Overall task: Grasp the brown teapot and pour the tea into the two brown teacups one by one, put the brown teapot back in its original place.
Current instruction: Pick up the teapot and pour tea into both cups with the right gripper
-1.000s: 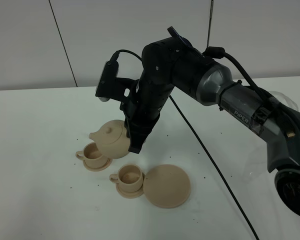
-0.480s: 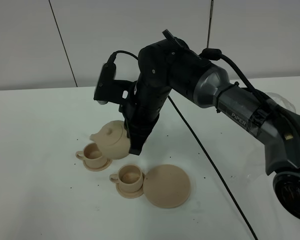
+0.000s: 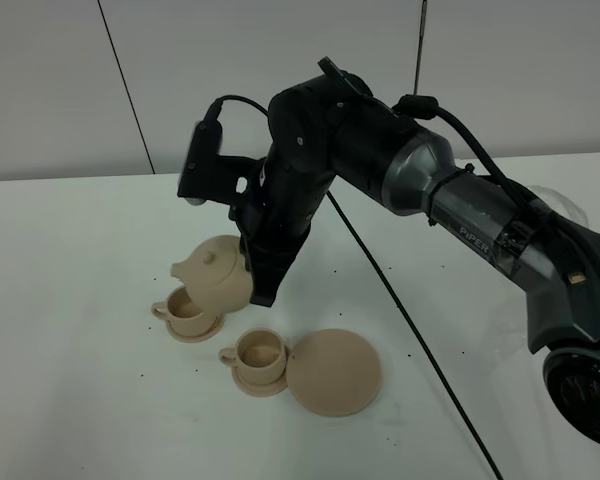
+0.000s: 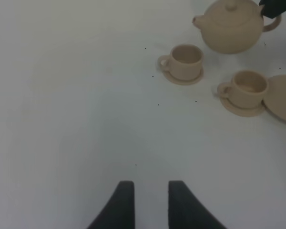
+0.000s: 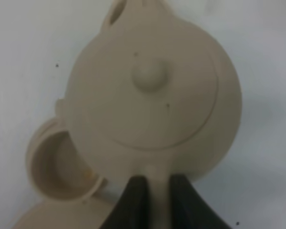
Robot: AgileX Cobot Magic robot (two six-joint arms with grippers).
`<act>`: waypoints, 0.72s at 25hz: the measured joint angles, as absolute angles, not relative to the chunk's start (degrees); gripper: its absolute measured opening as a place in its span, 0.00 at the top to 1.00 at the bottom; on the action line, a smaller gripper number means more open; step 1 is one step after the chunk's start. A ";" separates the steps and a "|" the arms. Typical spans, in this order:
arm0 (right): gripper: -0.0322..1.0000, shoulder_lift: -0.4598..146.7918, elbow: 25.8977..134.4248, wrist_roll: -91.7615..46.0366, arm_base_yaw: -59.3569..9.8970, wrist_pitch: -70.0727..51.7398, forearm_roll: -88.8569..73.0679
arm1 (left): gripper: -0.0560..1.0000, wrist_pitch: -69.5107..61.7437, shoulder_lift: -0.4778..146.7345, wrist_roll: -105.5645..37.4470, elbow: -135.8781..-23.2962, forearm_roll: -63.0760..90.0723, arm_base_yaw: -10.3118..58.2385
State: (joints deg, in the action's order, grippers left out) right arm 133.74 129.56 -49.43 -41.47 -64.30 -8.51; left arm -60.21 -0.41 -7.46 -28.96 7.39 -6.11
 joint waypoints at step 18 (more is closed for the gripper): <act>0.87 135.13 131.15 -50.43 -41.46 -61.47 -11.11 | 0.72 -60.21 -0.41 -7.46 -28.96 7.39 -6.11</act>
